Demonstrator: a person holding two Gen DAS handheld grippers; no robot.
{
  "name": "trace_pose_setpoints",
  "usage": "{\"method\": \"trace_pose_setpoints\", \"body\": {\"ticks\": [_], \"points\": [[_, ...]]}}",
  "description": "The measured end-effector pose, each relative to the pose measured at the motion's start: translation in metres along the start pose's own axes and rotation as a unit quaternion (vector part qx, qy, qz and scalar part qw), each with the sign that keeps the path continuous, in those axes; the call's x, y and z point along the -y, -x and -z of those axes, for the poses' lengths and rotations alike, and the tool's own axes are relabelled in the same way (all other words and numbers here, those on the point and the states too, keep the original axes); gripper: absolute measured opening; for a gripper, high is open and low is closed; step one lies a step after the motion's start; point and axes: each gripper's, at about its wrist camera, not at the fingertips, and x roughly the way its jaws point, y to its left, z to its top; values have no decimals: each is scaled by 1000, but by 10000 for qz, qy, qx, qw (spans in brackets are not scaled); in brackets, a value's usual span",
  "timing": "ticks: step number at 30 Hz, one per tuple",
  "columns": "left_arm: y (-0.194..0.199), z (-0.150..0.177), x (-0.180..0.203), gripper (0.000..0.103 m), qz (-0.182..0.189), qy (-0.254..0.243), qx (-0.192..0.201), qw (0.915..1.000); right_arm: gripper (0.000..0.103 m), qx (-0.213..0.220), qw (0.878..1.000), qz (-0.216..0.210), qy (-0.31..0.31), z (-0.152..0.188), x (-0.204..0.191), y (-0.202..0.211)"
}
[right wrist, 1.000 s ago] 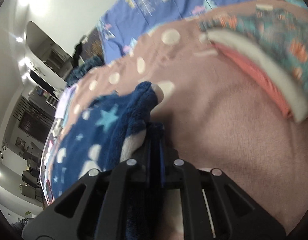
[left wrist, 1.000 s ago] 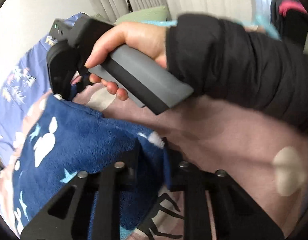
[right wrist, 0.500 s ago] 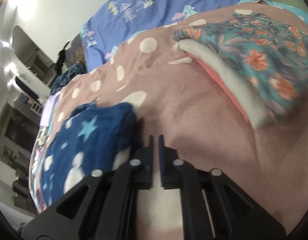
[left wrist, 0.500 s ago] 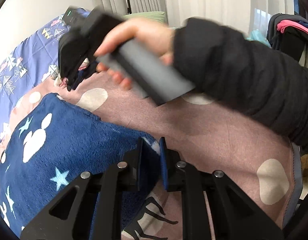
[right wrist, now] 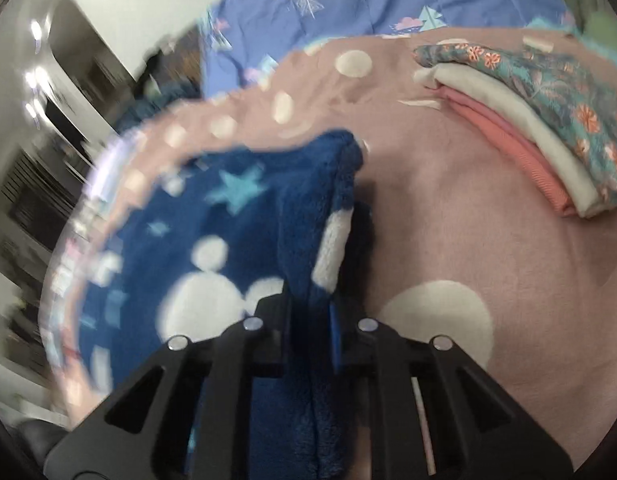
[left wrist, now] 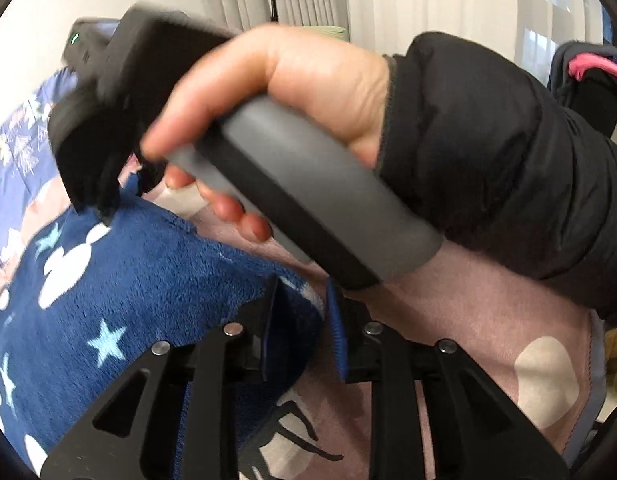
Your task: Fold small clothes
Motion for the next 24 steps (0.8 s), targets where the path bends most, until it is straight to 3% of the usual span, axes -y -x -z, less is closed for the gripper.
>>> {"method": "trace_pose_setpoints", "body": {"ticks": [2,3,5,7,11,16,18,20,23,24], "points": [[-4,7,3,24,-82,1,-65,9999,25,-151,9997,202,36,7,9,-17],[-4,8,4,26,-127,-18,-54,9999,25,-115,9999,73,-75,10,13,-13],[5,10,6,42,-84,47,15,10000,29,-55,9989,-151,-448,11,22,-4],[20,15,5,47,104,206,109,9997,33,13,9982,-76,-587,17,28,15],[54,28,-4,49,123,437,376,9983,36,418,9987,151,-247,33,4,62],[95,64,-29,53,-93,980,530,9937,36,587,9973,268,346,87,-32,91],[110,84,-42,55,-270,1242,576,9902,35,409,9977,207,494,114,-42,86],[130,109,-68,55,-480,1689,619,9825,31,89,9965,619,548,135,-47,67],[154,142,-106,55,-807,2296,642,9678,31,89,9831,1462,1096,146,-68,60],[168,160,-121,55,-1004,2578,642,9588,30,130,9787,1691,1156,144,-77,65]]}}
